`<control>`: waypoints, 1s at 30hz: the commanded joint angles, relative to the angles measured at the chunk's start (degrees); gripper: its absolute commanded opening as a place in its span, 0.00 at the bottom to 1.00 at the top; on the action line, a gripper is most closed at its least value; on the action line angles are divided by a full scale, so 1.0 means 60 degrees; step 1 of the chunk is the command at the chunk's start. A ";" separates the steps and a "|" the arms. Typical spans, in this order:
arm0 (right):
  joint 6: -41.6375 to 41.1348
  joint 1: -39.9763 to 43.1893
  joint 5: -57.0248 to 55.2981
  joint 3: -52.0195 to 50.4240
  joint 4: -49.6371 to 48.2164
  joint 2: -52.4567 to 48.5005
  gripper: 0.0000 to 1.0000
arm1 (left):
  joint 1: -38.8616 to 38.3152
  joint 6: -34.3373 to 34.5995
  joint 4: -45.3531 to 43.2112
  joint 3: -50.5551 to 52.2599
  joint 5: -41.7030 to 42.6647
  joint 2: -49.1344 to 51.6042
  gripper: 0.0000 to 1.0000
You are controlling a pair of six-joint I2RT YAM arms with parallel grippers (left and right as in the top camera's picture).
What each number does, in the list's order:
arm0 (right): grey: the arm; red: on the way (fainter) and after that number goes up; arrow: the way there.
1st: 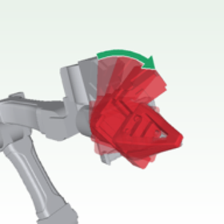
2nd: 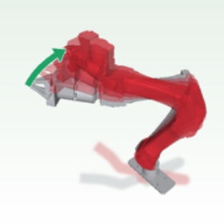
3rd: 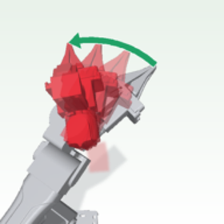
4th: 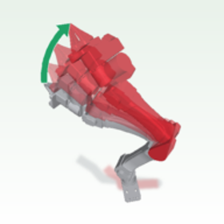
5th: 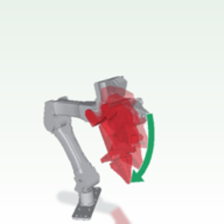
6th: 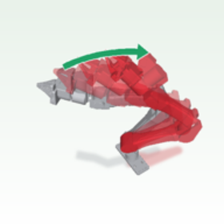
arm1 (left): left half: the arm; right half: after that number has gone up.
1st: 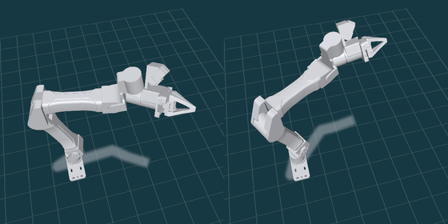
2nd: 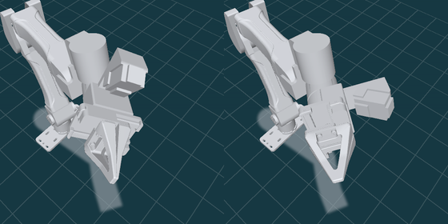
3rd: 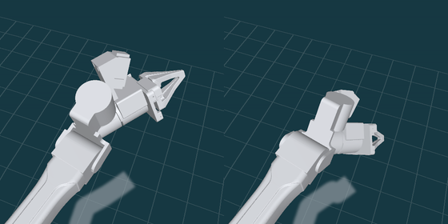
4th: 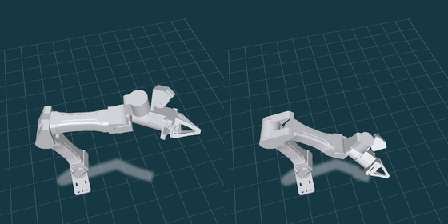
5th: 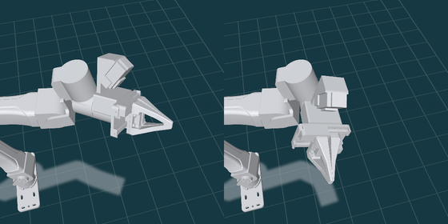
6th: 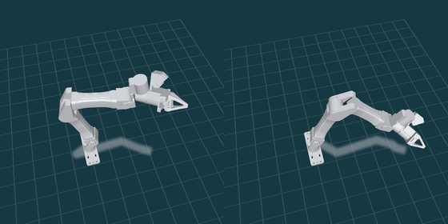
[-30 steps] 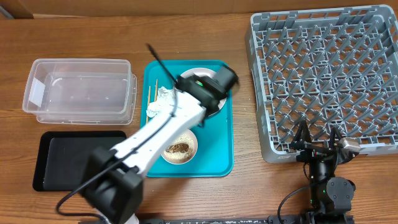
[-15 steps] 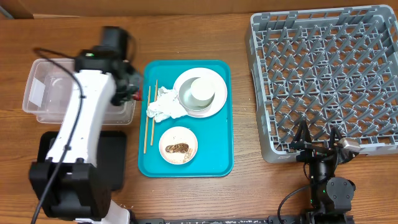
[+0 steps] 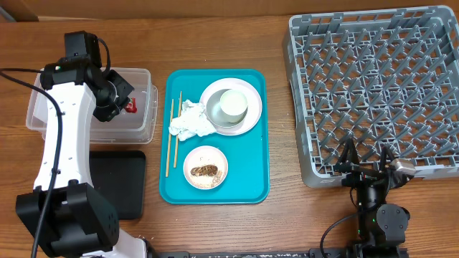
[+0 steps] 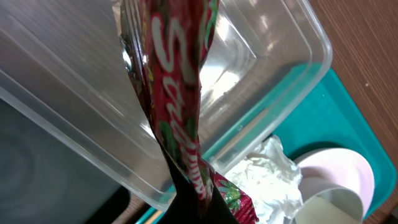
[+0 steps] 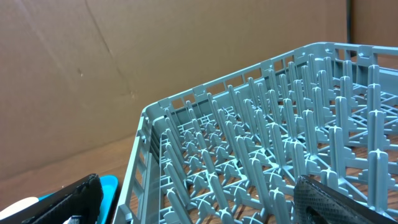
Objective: Sort waste into correct bins and load items into the dishwasher
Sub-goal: 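Carry the wrapper to the clear bin and open the left gripper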
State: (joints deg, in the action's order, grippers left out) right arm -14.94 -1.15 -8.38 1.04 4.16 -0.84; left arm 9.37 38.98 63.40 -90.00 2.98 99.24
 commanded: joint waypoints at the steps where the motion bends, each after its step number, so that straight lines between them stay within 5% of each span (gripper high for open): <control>1: 0.0062 0.0025 -0.0095 -0.0098 -0.0047 0.0109 1.00 | 0.0015 -0.0033 -0.0051 -0.0018 -0.0681 0.0149 0.04; 19: 0.0062 0.0025 -0.0095 -0.0098 -0.0047 0.0109 1.00 | 0.0630 0.0503 -0.0364 -0.0018 -0.1588 0.1395 0.05; 23: 0.0062 0.0025 -0.0095 -0.0098 -0.0047 0.0109 1.00 | 0.0710 0.0503 -0.0437 -0.0018 -0.1494 0.1548 0.32; 26: 0.0062 0.0025 -0.0095 -0.0095 -0.0047 0.0109 1.00 | 0.0707 0.0492 -0.0525 -0.0022 -0.1490 0.1548 0.81; 30: 0.0062 0.0025 -0.0095 -0.0095 -0.0047 0.0109 1.00 | 0.0707 0.0397 -0.0452 -0.0033 -0.1392 0.1523 0.86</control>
State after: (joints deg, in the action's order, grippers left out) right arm -14.94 -1.15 -8.38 1.04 4.16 -0.84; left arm 13.54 41.76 60.45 -90.00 -5.41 108.18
